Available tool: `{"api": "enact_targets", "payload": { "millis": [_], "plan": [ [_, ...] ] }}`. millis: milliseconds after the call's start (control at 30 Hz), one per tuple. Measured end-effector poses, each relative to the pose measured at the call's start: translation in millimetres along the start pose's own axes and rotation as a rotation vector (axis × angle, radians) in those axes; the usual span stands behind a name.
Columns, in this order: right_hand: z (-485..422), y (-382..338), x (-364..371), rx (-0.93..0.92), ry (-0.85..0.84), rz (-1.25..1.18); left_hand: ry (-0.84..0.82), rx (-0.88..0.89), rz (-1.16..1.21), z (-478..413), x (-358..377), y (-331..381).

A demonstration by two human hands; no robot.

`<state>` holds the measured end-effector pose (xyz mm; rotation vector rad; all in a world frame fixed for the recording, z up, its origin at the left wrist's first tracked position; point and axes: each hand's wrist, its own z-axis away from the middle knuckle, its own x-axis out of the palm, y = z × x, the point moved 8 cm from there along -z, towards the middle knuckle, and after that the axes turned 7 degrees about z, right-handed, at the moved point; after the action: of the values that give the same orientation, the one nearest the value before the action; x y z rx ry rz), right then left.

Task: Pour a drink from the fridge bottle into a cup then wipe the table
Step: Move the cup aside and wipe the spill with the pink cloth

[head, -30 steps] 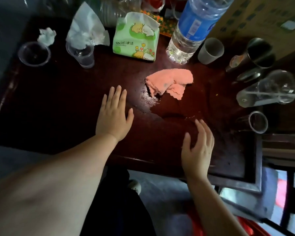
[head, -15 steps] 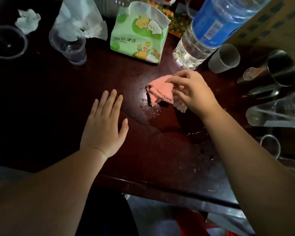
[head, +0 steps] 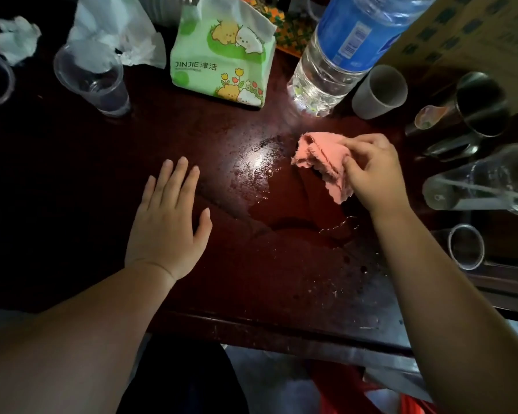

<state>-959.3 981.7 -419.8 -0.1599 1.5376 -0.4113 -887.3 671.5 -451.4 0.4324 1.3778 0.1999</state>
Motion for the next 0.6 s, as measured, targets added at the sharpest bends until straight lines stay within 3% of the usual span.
{"api": "enact_targets", "payload": {
  "millis": [600],
  "plan": [
    [87.0, 29.3, -5.9, 0.465, 0.221, 0.047, 0.048, 0.011, 0.021, -0.8, -2.0, 0.4]
  ]
}}
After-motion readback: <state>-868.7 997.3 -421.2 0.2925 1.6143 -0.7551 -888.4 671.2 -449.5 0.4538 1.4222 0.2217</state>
